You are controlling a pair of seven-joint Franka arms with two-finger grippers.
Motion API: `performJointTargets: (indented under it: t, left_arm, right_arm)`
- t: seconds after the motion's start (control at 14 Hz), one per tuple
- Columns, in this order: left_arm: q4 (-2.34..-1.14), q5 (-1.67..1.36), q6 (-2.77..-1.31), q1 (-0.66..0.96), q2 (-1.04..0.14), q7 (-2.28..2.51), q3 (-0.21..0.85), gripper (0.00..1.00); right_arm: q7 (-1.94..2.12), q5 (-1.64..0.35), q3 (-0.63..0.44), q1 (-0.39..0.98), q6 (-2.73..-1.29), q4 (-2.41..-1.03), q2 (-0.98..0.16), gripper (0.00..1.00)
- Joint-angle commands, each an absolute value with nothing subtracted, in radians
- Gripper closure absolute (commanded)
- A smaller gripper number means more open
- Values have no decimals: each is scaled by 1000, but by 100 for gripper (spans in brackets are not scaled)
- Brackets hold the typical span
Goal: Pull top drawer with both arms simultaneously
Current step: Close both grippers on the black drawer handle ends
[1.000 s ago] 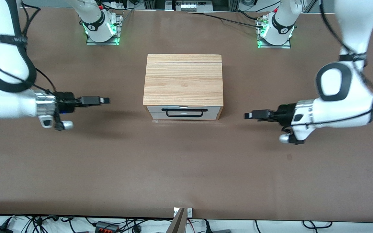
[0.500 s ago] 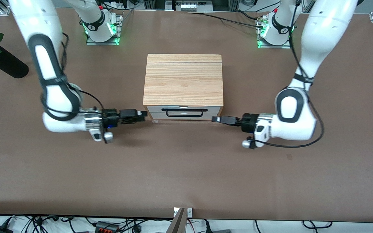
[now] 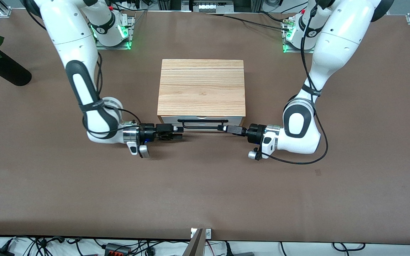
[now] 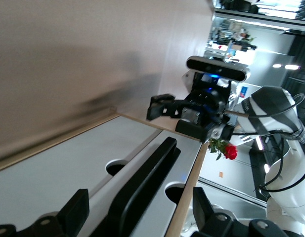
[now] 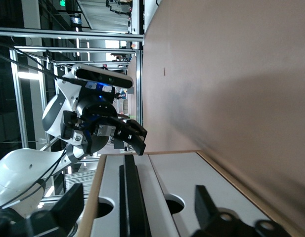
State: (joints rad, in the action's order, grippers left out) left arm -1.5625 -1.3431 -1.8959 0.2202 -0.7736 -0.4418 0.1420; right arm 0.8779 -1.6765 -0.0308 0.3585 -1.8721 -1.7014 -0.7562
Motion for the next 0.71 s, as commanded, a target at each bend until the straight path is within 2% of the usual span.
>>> performJointTargets:
  t: [0.0, 0.07, 0.21, 0.43, 0.64]
  left_arm:
    - [-1557, -1402, -1891, 239, -801, -521, 138, 22]
    - [-1559, -1402, -1891, 241, -801, -522, 138, 29]
    - [-1560, -1407, -1890, 248, -801, -526, 138, 36]
    - [-1581, -1425, -1872, 244, -796, -544, 146, 40]
    - [-1620, -1456, -1870, 229, -795, -600, 172, 53]
  right_arm:
    - [952, -1703, -32, 368, -1875, -1762, -733, 34]
    - [974, -1704, -31, 374, -1871, -1779, -732, 39]
    - [999, -1706, -31, 374, -1844, -1789, -732, 54]
    - [999, -1712, -31, 367, -1816, -1786, -730, 73]
    - [999, -1710, -32, 365, -1815, -1779, -727, 87]
